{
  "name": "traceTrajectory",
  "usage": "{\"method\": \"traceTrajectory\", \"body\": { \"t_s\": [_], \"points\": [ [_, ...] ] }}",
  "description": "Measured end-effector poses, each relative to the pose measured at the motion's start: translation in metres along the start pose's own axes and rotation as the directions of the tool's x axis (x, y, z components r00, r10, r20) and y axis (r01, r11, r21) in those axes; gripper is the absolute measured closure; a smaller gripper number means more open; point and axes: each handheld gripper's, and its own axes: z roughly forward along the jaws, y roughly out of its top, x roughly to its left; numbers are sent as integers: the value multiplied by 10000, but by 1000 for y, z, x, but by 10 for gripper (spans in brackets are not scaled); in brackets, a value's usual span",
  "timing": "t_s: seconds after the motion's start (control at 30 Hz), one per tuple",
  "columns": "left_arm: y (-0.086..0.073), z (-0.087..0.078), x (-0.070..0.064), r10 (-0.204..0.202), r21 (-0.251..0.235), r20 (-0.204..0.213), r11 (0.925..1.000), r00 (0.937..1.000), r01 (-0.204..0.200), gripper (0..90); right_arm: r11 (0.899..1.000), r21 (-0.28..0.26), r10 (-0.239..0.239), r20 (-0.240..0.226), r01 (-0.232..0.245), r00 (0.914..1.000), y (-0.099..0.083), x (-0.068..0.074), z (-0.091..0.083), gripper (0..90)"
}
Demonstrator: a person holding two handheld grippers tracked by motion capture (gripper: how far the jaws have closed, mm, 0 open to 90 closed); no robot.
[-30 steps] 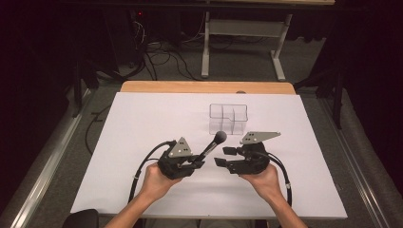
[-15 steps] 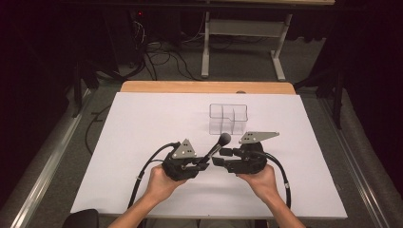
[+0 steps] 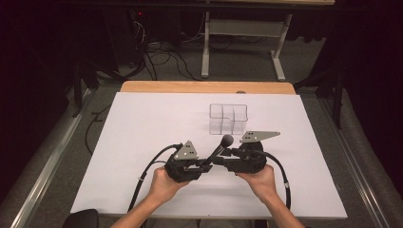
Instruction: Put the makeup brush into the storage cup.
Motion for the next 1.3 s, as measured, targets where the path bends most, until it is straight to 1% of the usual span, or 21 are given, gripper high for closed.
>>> {"method": "traceTrajectory", "body": {
  "t_s": [0.33,0.4,0.6,0.73,1.07,1.1,1.3],
  "points": [
    [-1,2,-2,130,92,13,9999,9999,-130,739,9998,-138,107,-100,-108,9999,0,-1,0,587],
    [-1,3,-2,134,110,23,9999,9999,-134,739,9996,-170,221,-120,-223,9997,0,-1,0,594],
    [-1,3,-3,173,121,45,9998,9998,-174,739,9992,-236,331,-192,-336,9993,-1,-1,0,615],
    [-1,3,-3,262,202,17,9995,9997,-263,739,9992,-242,324,-203,-329,9993,-1,-1,1,623],
    [-2,5,-5,347,272,69,9990,9994,-349,739,9987,-326,379,-294,-389,9988,-2,-1,1,683],
    [-2,6,-6,362,287,59,9989,9993,-364,738,9986,-318,411,-393,-424,9984,-2,-2,0,692],
    [-2,6,-6,428,267,113,9987,9990,-431,737,9982,-364,451,-654,-476,9968,-2,-2,0,716]
  ]
}}
